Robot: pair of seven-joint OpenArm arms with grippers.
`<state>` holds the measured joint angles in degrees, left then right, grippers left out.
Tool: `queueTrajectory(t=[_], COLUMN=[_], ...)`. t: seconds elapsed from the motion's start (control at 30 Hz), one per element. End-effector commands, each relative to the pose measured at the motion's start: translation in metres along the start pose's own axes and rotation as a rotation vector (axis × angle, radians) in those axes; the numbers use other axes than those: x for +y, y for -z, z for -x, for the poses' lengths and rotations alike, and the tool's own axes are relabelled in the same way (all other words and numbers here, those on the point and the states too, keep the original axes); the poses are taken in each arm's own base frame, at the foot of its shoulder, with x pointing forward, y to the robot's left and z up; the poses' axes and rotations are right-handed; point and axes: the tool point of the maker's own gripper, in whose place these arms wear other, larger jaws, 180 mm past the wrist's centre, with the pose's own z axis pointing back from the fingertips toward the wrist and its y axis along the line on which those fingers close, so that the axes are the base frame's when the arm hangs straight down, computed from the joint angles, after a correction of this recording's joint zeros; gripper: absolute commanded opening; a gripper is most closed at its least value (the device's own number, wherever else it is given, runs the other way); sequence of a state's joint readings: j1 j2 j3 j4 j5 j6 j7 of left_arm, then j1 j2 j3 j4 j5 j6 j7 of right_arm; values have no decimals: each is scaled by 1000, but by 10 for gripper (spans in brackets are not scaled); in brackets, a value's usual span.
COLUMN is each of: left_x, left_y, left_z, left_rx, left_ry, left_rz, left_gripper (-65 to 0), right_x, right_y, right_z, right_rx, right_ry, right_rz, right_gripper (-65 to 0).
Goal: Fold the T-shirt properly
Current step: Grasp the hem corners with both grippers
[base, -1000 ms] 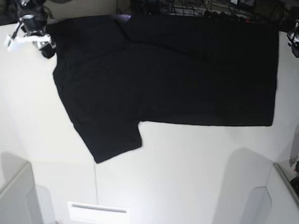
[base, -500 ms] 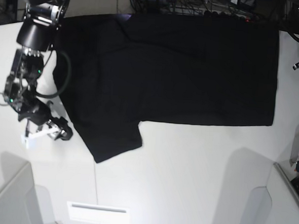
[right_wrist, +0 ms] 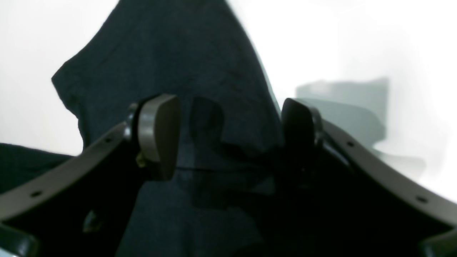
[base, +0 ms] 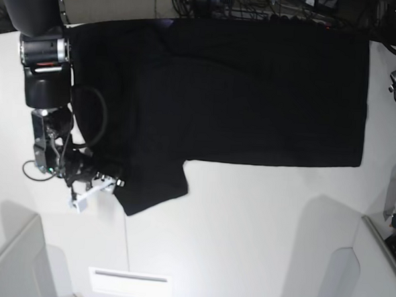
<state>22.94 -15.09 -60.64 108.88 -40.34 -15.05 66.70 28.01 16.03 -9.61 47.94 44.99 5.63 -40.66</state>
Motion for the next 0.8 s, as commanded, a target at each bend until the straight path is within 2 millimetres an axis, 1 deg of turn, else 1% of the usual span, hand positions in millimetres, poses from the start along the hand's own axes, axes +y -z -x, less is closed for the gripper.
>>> queueTrajectory(t=[0.0,0.07,0.17,0.23,0.27,0.3,0.37,0.47,0.53,0.6,0.67,0.73,0.77], left_x=[1,0,1,5,8,10,-1,-20,-32,-35,-42,-62,-69], left_y=[-4,-3,-1,7,12,20,38,66,88,110,125,141,146], left_z=[-15,-16,-18,-23,-24,-26,-35,-49,-57,-63,-69,-70,-70], left_rx=[-39,-39,-40,-44,-40,-29,-6,28,54,97,125,125,120], left_ry=[30,34,29,-4,-23,-39,-23,23,51,94,148,177,187], left_rz=[-2,-1,0,5,5,12,53,85,67,0,-45,-29,-20], left_gripper=[-291,-291,-291,-285,-281,-281,-280,-280,-280,-280,-280,-280,-280], right_x=[-2,-2,-3,-4,-5,-6,-8,-7,-7,-6,-6,-6,-6], right_y=[-7,-7,-6,-6,-5,-5,-4,-4,-4,-4,-4,-4,-4], right_z=[-15,-15,-15,-18,-16,-16,-15,-15,-15,-16,-16,-15,-15], right_rx=[-25,-26,-28,-54,-62,-71,-77,-78,-78,-81,-81,-79,-78], right_ry=[-12,-14,-13,-11,-9,-8,-6,0,0,-2,-2,-2,-2], right_rz=[8,10,11,12,14,15,17,16,16,15,15,15,15], right_gripper=[-240,-296,-407,-474,-506,-549,-644,-650,-650,-650,-650,-650,-650])
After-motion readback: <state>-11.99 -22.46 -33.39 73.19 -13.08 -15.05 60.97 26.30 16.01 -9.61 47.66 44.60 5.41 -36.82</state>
